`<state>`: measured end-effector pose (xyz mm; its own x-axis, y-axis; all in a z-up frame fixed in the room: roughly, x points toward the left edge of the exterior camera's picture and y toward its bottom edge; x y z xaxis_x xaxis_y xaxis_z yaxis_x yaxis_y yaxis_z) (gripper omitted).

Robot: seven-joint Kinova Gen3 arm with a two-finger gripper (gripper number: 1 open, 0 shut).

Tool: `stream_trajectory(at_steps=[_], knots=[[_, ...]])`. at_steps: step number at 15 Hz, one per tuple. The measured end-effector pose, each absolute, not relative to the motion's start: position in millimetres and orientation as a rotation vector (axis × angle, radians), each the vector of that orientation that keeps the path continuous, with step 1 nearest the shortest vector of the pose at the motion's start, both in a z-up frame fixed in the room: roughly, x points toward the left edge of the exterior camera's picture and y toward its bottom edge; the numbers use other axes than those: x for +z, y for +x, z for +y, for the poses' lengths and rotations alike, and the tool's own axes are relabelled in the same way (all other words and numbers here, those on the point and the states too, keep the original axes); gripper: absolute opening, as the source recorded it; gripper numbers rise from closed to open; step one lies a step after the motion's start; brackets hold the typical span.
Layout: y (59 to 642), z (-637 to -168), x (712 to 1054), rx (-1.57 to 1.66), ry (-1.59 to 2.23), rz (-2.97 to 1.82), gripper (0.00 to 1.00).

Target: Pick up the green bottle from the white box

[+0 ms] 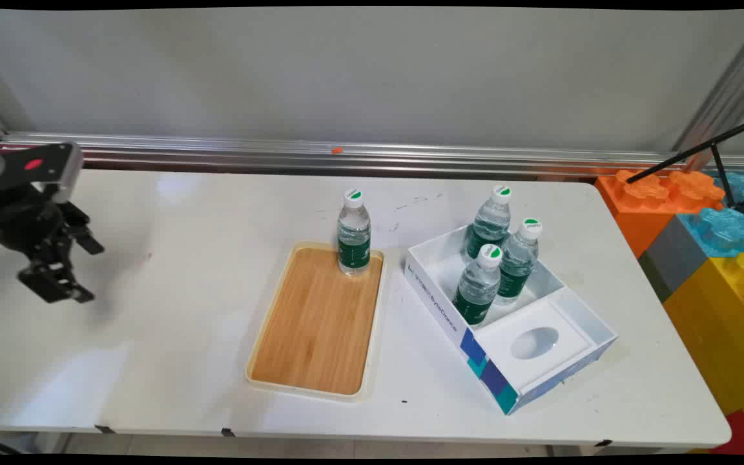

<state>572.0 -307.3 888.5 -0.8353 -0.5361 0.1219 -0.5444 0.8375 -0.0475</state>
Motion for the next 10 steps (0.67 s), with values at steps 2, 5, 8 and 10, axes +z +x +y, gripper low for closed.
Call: stream_trajectory(at_steps=[2, 5, 8, 10], knots=[[553, -311, 885, 0.138, 0.878, -2.875, 1.0], [508, -322, 887, 0.153, 0.921, -2.795, 1.0], [447, -339, 896, 0.162, 0.945, -2.731, 1.0], [402, -353, 903, 0.168, 0.927, -2.697, 1.0]])
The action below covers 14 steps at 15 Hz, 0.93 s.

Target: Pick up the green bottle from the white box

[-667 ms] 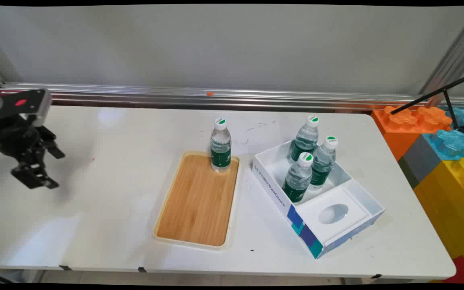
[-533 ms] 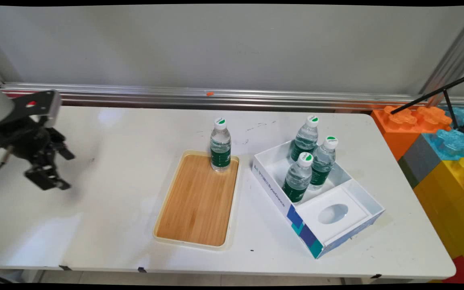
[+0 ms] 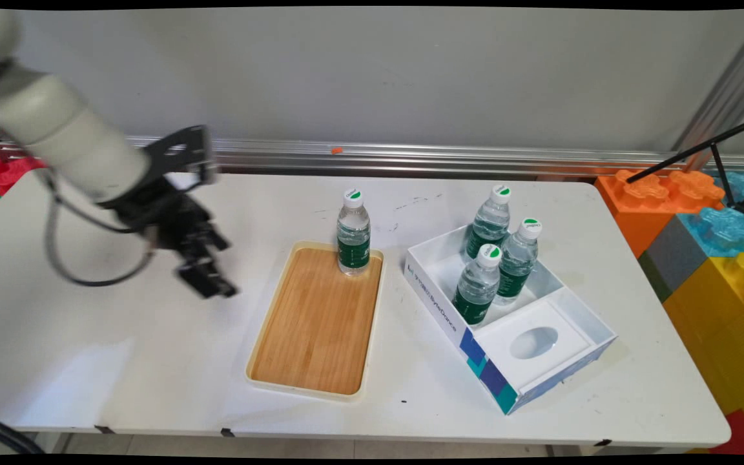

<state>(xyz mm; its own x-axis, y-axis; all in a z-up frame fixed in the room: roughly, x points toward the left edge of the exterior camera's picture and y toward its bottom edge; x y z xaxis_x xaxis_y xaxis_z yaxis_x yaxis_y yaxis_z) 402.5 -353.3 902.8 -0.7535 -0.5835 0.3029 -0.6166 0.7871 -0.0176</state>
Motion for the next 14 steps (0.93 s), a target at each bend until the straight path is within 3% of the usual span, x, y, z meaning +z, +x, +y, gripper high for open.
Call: stream_trajectory(at_steps=[8, 14], knots=[[276, -412, 919, 0.17, 0.826, -2.575, 1.0], [220, -449, 908, 0.172, 0.706, -2.524, 1.0]])
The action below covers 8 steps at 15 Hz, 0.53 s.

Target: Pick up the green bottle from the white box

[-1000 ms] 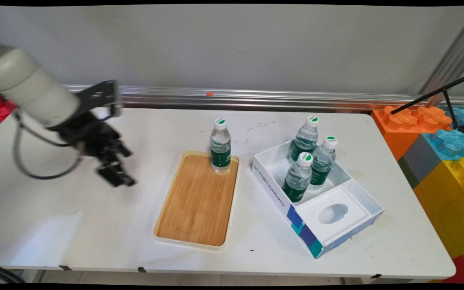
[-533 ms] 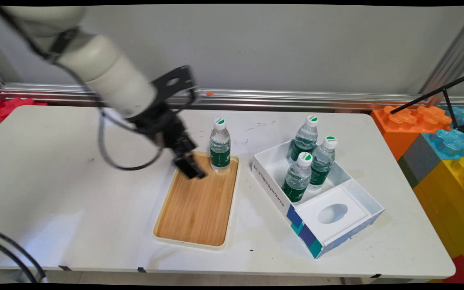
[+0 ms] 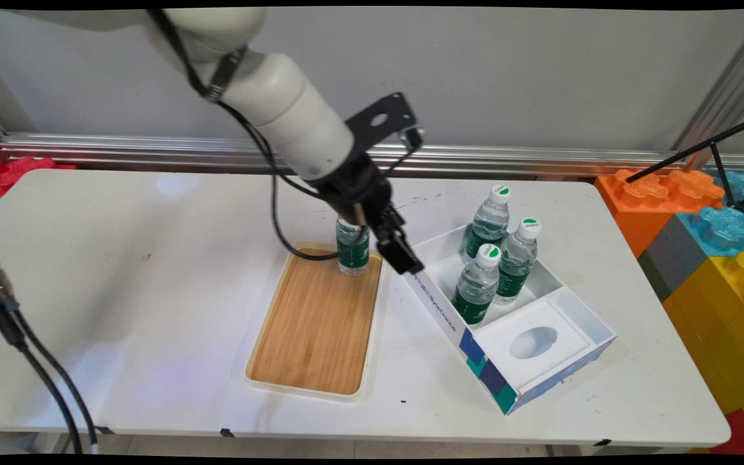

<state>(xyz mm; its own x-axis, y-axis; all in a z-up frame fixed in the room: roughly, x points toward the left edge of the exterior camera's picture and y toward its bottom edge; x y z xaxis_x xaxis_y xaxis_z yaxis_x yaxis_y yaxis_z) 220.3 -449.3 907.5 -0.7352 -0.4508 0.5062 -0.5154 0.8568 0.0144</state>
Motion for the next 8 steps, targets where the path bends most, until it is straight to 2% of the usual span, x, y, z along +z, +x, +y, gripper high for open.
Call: stream_trajectory(at_steps=[8], knots=[[167, -474, 867, 0.128, 0.541, -2.477, 1.0]])
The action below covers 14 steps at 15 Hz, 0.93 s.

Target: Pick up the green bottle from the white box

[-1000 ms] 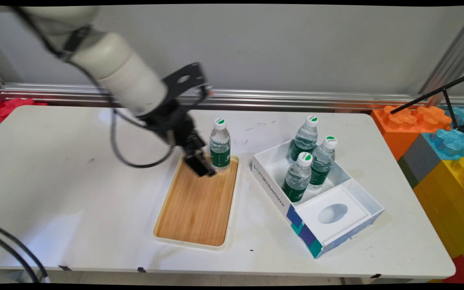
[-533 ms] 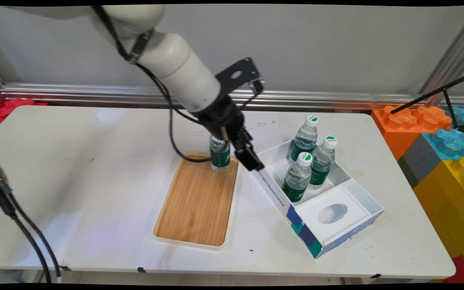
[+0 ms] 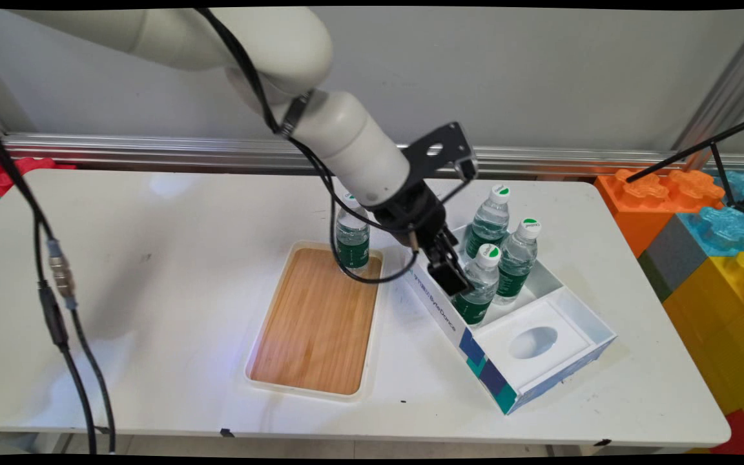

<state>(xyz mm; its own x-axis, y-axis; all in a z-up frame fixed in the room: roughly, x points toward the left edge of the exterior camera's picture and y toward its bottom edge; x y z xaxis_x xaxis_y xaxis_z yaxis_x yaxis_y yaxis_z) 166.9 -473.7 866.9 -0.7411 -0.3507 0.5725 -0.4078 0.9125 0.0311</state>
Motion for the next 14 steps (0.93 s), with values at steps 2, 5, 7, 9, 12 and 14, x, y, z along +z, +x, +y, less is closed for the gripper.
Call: stream_trajectory(at_steps=[2, 5, 7, 9, 12, 14], knots=[[158, -477, 855, 0.126, 0.519, -2.472, 1.0], [148, -481, 840, 0.127, 0.494, -2.463, 1.0], [142, -484, 830, 0.135, 0.479, -2.458, 1.0], [137, -486, 821, 0.145, 0.468, -2.454, 1.0], [133, -490, 808, 0.16, 0.456, -2.453, 1.0], [130, -491, 801, 0.163, 0.451, -2.452, 1.0]])
